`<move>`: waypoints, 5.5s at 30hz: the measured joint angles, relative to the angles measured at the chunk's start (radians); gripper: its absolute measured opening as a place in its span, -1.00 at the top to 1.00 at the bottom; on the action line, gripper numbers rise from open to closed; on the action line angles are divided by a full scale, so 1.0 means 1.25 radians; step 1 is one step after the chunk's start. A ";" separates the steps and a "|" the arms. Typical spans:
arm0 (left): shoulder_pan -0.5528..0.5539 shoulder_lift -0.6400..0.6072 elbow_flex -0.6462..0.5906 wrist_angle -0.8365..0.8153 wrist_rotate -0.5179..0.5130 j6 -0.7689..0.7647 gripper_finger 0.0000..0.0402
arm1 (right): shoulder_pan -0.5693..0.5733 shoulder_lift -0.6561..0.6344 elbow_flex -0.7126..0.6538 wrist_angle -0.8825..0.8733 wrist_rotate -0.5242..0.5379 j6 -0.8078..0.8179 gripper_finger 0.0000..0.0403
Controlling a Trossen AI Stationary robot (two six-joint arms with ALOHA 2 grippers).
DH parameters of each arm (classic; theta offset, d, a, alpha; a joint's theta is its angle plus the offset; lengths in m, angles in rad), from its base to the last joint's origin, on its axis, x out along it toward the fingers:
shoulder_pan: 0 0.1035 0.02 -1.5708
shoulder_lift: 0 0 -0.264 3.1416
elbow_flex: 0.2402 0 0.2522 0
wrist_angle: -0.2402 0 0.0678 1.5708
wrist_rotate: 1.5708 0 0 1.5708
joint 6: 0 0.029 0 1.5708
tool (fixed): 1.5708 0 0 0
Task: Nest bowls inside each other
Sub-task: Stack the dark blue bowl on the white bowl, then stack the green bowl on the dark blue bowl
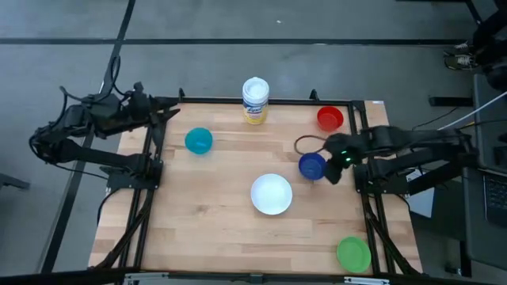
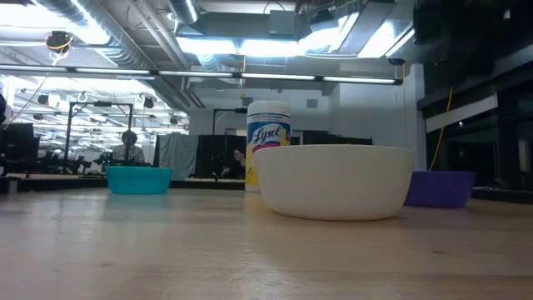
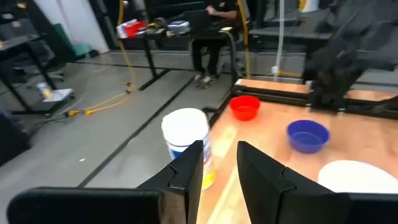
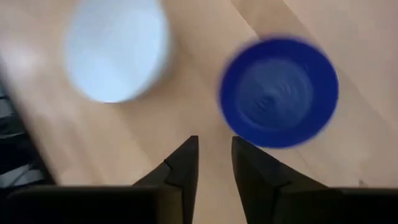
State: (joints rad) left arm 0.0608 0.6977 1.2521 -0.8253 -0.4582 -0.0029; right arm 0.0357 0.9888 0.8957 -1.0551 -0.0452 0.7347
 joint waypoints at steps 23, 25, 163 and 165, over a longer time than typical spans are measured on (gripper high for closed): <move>0.000 -0.011 0.000 0.102 0.222 0.070 0.53 | -0.212 0.160 -0.096 0.013 0.009 0.154 0.32; 0.000 -0.011 0.000 0.107 0.232 0.070 0.53 | -0.229 0.175 -0.096 0.004 0.003 0.131 0.31; 0.000 -0.085 0.000 0.226 0.399 -0.002 0.53 | 0.606 0.633 0.362 0.101 0.126 0.880 0.98; 0.000 -0.085 0.000 0.225 0.395 0.004 0.53 | 0.538 0.626 0.435 0.056 0.174 0.777 0.98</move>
State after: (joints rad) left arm 0.0608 0.5915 1.2518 -0.5441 0.0359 0.0016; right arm 0.7078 1.7709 1.4395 -0.9853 0.1725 1.7059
